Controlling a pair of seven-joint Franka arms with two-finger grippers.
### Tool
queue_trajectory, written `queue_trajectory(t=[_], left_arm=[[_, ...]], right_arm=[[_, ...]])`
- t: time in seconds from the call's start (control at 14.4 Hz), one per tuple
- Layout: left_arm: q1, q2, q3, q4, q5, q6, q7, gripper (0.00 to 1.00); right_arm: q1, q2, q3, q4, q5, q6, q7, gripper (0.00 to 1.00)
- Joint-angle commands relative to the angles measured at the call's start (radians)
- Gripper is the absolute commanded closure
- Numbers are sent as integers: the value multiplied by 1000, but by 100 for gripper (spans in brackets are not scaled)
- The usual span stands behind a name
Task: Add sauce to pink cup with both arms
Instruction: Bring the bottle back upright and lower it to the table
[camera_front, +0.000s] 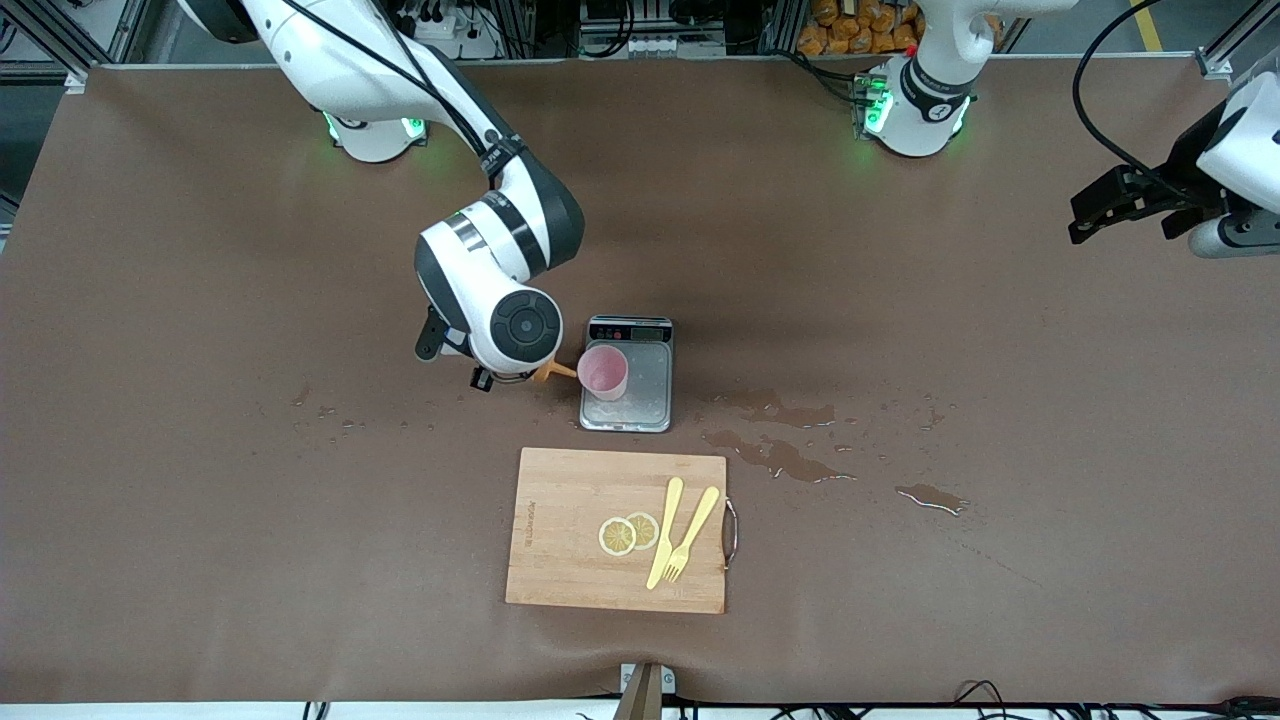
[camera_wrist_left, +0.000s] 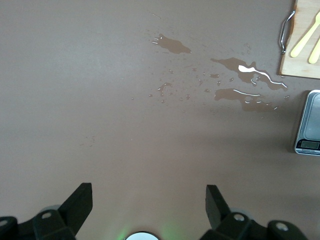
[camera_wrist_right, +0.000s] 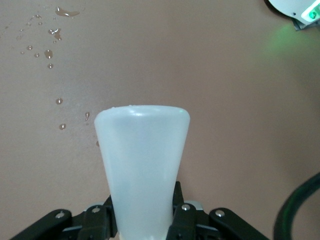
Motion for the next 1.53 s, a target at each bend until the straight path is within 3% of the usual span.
queue_trajectory(t=[0.0,0.35,0.77,1.04,1.46], left_arm=[[7,5,19,11,-15,-8,8,0],[4,8,25,12,-19,-8,8,0],[4,11,25,9,-19,-8,5,0],[4,10,25,11,-18,-1,5,0],[6,10,25,9,-18,2,5,0]], right_arm=[[-56,-37,5,46,87,-26,-41,67],[-182,-122,3,35,259,32,-192,67],[-338,-206,3,-69,418,107,-442,67],[-467,-226,3,-115,588,108,-680,67],[-655,-243,2,-261,775,103,-1089,68]])
